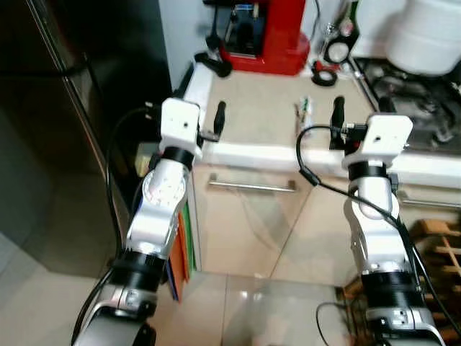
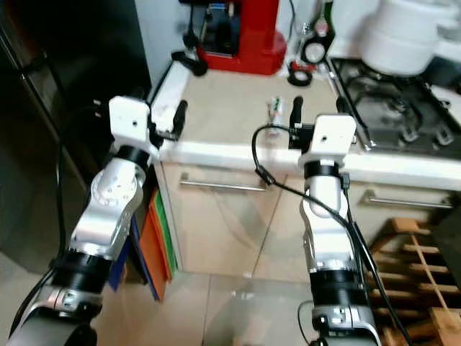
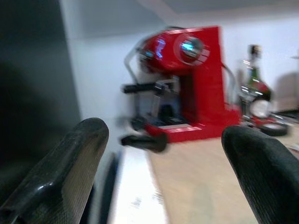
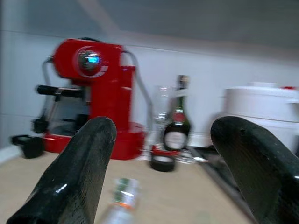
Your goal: Restocking fridge
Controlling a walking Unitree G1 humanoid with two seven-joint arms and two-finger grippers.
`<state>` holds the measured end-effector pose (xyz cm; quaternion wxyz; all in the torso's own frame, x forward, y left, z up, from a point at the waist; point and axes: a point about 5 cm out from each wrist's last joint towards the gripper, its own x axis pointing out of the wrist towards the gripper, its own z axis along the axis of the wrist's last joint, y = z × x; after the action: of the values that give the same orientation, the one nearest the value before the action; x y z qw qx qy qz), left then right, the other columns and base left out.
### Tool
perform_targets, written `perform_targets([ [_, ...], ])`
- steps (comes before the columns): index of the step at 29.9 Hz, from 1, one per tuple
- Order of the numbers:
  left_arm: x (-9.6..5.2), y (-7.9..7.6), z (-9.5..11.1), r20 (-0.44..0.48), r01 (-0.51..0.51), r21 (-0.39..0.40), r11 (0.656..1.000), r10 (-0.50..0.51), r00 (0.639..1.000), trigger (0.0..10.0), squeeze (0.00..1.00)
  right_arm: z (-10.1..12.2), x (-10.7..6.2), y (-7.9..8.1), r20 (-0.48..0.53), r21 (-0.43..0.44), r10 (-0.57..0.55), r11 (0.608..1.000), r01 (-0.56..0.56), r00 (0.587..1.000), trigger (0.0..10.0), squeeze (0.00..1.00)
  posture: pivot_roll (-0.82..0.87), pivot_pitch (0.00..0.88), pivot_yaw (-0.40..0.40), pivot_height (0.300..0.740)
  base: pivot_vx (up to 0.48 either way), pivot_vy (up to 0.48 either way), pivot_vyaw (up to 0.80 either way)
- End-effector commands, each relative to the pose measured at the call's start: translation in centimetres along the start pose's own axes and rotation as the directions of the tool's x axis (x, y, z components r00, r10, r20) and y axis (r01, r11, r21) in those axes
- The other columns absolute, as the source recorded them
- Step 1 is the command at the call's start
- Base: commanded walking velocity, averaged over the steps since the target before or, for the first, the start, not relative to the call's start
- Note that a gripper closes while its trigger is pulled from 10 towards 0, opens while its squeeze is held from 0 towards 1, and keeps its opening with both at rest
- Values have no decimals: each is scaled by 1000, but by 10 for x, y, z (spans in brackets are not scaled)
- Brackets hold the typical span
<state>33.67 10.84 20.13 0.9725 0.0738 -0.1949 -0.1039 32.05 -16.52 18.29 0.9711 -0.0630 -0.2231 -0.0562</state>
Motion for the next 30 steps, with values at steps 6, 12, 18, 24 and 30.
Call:
perform_targets([
  [6, -2, 3, 1, 7, 9, -1, 1000, -9, 1000, 10000, 0, -1, -6, 10, -13, 2, 14, 1000, -14, 1000, 10000, 0, -61, 0, 17, 740, 271, -292, 0],
  [12, -2, 3, -1, -6, 16, 1, 1000, -16, 1000, 10000, 0, -3, -8, 13, -30, 5, 22, 1000, -22, 999, 10000, 0, -59, 0, 16, 740, 324, -350, 0],
  [18, 0, 7, -4, -32, 1, 2, 1000, -1, 999, 10000, 0, -5, -9, 14, -43, 3, 30, 1000, -30, 999, 10000, 0, -59, 0, 14, 740, 328, -347, 0],
  [24, 3, 9, -3, -31, -2, -22, 1000, 2, 1000, 10000, 0, -4, -9, 14, -45, 4, 36, 999, -36, 998, 10000, 0, -67, 0, 15, 740, 338, -337, 0],
  [30, 10, 4, -4, -78, 22, -96, 995, -30, 997, 10000, 0, -2, -11, 12, -43, -1, 45, 999, -45, 998, 10000, 0, -75, 0, 13, 740, 120, -104, 0],
])
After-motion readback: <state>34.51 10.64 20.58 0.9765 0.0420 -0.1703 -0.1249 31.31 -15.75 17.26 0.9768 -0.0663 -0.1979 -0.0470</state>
